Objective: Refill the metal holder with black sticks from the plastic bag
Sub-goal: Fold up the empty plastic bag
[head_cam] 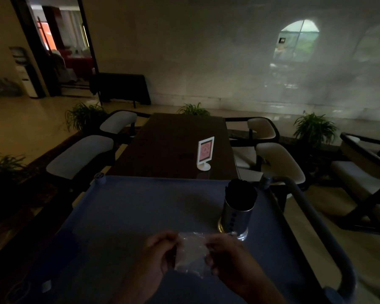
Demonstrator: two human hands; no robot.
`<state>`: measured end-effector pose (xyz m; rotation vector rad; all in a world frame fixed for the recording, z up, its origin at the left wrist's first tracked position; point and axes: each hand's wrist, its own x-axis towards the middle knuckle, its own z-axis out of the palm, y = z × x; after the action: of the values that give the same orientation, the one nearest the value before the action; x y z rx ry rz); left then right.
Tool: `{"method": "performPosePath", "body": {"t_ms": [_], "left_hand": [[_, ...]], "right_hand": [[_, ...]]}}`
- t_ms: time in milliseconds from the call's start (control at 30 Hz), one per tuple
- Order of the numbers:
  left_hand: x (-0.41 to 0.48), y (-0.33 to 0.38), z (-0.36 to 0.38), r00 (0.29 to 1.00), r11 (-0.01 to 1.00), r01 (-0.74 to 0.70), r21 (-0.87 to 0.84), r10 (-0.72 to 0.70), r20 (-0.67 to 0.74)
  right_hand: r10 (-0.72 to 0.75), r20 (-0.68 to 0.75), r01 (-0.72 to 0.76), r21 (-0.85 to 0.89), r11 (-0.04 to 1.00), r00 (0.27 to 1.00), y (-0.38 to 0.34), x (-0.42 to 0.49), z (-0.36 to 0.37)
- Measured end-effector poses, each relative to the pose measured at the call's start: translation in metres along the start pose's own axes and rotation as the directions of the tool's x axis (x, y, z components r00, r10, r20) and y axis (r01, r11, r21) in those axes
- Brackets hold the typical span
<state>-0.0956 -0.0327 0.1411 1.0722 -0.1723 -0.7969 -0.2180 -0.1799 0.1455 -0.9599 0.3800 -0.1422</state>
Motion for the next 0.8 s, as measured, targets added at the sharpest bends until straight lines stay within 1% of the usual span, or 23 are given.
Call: {"method": "performPosePath", "body": {"t_ms": [100,167,233,300,333,367,433,500,533,633,700,733,767,800], "left_hand": [[-0.002,0.006,0.002,0.998,0.994,0.062,0.095,-0.061,-0.021],[-0.003,0.011,0.003,0.996,0.978,0.082,0.193,-0.077,-0.034],[-0.005,0.014,0.003,1.000,0.932,0.016,0.361,-0.020,0.006],[-0.006,0.014,0.002,0.995,0.864,-0.048,0.502,-0.004,0.101],[-0.006,0.014,0.002,0.991,0.838,-0.063,0.542,-0.011,0.132],[-0.005,0.013,0.002,0.990,0.823,-0.073,0.563,-0.008,0.141],[-0.002,0.012,0.000,0.990,0.814,-0.115,0.570,0.045,0.137],[0.003,0.010,0.001,0.990,0.824,-0.135,0.550,0.093,0.104],[0.005,0.010,0.002,0.992,0.825,-0.122,0.552,0.098,0.074],[0.010,0.005,-0.003,0.998,0.834,-0.061,0.549,0.065,0.012],[0.011,0.004,-0.007,0.999,0.809,-0.030,0.586,0.004,0.046],[0.011,0.004,-0.007,0.998,0.802,-0.036,0.596,-0.006,0.070],[0.011,0.003,-0.007,0.997,0.806,-0.052,0.590,0.013,0.070],[0.012,0.003,-0.006,0.998,0.823,-0.063,0.565,0.048,0.042]], "right_hand": [[0.097,-0.015,-0.097,0.043,0.994,0.995,-0.009,-0.001,-0.002],[0.121,-0.030,-0.121,0.013,0.993,0.992,-0.012,0.001,-0.006],[0.103,-0.041,-0.107,-0.088,0.990,0.994,-0.013,0.002,-0.008],[0.030,-0.067,-0.045,-0.233,0.971,0.997,-0.013,0.003,-0.009],[-0.011,-0.079,-0.013,-0.298,0.954,0.997,-0.015,0.003,-0.006],[-0.043,-0.089,0.010,-0.345,0.939,0.995,-0.015,0.004,-0.005],[-0.083,-0.102,0.039,-0.375,0.926,0.991,-0.015,0.005,-0.006],[-0.133,-0.103,0.077,-0.426,0.901,0.986,-0.013,0.008,-0.007],[-0.162,-0.106,0.094,-0.472,0.877,0.981,-0.013,0.011,-0.007],[-0.216,-0.118,0.103,-0.601,0.793,0.969,-0.011,0.015,-0.010],[-0.220,-0.119,0.093,-0.645,0.759,0.968,-0.013,0.016,-0.009],[-0.233,-0.130,0.099,-0.637,0.765,0.964,-0.013,0.016,-0.007],[-0.246,-0.159,0.113,-0.576,0.810,0.956,-0.014,0.017,-0.005],[-0.242,-0.211,0.126,-0.449,0.885,0.947,-0.015,0.017,-0.003]]}}
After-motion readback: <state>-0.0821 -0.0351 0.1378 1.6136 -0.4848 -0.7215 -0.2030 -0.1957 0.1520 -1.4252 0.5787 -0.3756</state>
